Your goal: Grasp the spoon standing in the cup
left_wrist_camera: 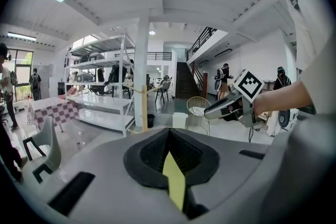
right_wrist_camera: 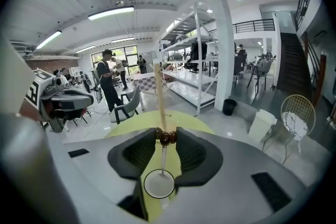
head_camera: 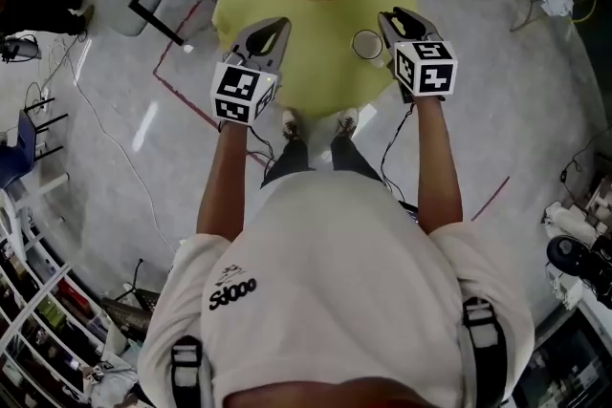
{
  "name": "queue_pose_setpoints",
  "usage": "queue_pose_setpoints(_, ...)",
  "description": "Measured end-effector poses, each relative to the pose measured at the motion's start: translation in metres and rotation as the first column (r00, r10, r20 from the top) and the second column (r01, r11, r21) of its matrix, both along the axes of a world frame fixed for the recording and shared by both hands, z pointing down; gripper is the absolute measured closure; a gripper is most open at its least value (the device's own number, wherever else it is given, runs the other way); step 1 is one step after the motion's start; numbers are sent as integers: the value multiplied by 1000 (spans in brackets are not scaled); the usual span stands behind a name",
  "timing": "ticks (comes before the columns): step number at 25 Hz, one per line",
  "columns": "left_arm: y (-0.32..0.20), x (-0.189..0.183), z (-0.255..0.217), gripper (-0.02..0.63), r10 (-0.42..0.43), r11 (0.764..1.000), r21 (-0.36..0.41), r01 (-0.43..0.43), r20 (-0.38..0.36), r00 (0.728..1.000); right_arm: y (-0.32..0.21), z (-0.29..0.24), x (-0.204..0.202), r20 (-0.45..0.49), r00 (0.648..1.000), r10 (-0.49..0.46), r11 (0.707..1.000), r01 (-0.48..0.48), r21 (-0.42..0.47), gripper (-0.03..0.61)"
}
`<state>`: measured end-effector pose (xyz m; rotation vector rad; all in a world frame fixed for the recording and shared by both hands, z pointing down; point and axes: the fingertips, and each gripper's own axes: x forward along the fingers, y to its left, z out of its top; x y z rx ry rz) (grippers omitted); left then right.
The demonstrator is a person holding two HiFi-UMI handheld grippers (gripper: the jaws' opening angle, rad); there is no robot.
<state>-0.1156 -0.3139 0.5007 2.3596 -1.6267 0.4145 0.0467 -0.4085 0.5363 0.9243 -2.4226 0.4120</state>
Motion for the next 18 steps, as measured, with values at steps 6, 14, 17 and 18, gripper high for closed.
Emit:
queue_pose_setpoints(6, -12, -7, -49, 589, -8, 993, 116, 6, 17, 1000, -1, -68, 6, 31, 999, -11, 994, 7, 113, 437)
queue_pose_setpoints(14, -26, -16, -121, 589, -3, 968, 252, -13, 64, 998, 4, -153, -2, 88, 995, -55, 964, 30, 264, 437)
queue_pose_setpoints(17, -28, -18, -143, 589, -6, 960, 280, -19, 90, 996, 10, -184, -7, 106, 991, -83, 945, 45, 324, 437)
queue_pose_setpoints(18, -29, -17, -148, 589, -4, 959, 283, -26, 105, 994, 13, -193, -7, 112, 990, -89, 939, 45, 342, 437)
